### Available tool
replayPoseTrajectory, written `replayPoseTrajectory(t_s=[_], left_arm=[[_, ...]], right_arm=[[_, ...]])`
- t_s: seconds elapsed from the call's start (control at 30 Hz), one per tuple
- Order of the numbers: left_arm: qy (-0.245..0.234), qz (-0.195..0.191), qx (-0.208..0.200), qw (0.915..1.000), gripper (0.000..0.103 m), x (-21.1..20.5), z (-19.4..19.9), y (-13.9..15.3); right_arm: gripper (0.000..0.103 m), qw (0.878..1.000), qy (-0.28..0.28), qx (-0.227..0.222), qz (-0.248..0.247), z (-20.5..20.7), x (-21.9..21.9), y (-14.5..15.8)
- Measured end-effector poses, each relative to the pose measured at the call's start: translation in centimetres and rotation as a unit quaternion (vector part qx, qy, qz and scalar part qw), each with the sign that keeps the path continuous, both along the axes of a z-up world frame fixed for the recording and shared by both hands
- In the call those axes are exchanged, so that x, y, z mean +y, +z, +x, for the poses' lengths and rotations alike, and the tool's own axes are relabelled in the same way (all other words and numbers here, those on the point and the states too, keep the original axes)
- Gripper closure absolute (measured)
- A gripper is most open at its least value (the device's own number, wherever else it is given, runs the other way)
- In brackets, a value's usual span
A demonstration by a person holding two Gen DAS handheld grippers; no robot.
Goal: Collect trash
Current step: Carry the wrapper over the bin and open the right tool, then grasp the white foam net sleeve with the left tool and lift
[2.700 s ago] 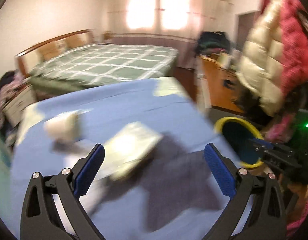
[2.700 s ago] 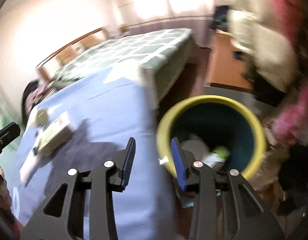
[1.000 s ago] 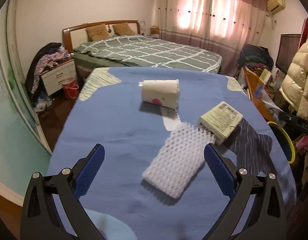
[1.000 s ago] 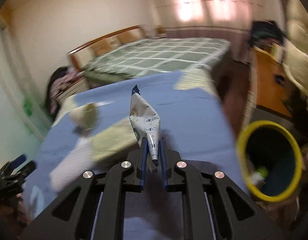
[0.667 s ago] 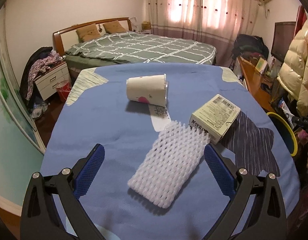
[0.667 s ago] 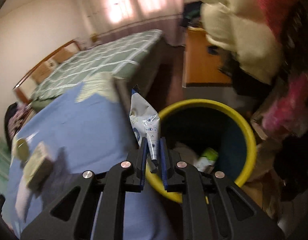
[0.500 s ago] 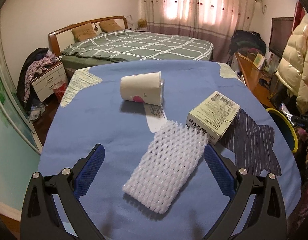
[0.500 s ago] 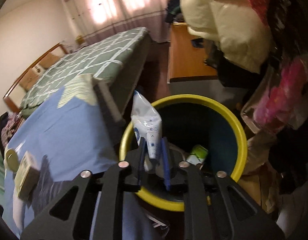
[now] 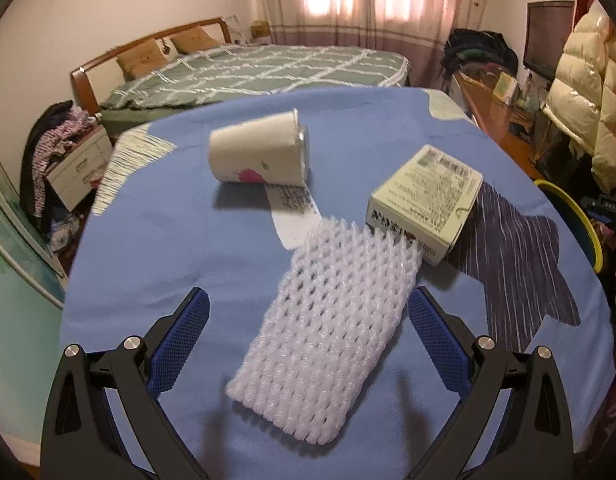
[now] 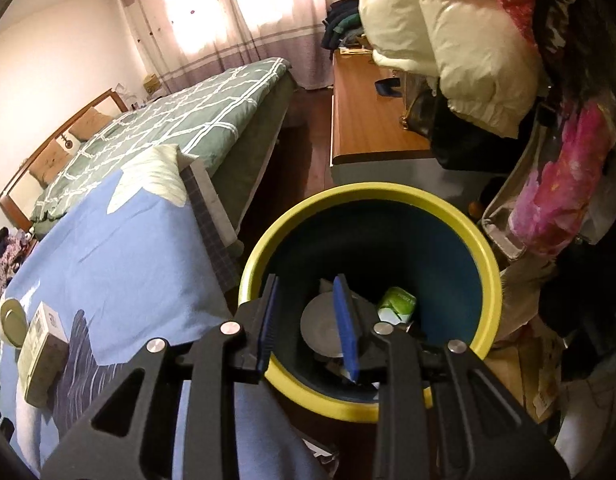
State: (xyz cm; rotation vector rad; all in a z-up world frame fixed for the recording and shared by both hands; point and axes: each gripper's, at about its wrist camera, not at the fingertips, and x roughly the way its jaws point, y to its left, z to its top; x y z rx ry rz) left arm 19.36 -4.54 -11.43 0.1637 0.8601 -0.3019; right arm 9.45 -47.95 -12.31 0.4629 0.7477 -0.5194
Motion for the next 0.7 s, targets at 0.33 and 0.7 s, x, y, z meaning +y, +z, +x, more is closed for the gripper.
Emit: replayPoseTrajectory(t_s=[0.33, 0.7], left_arm=[[-0.069, 0.033, 0.018, 0.9969, 0.005, -1.2, 2.3, -1.1], [-0.117, 0.053, 0.074, 0.9890, 0.005, -2.2, 4.3, -2.9]], right_arm=[[0.076, 1.000, 0.014, 0.007, 0.007, 0.8, 0.7, -0.6], [0.076, 1.000, 0.018, 0.007, 0.013, 0.9, 0.6, -0.6]])
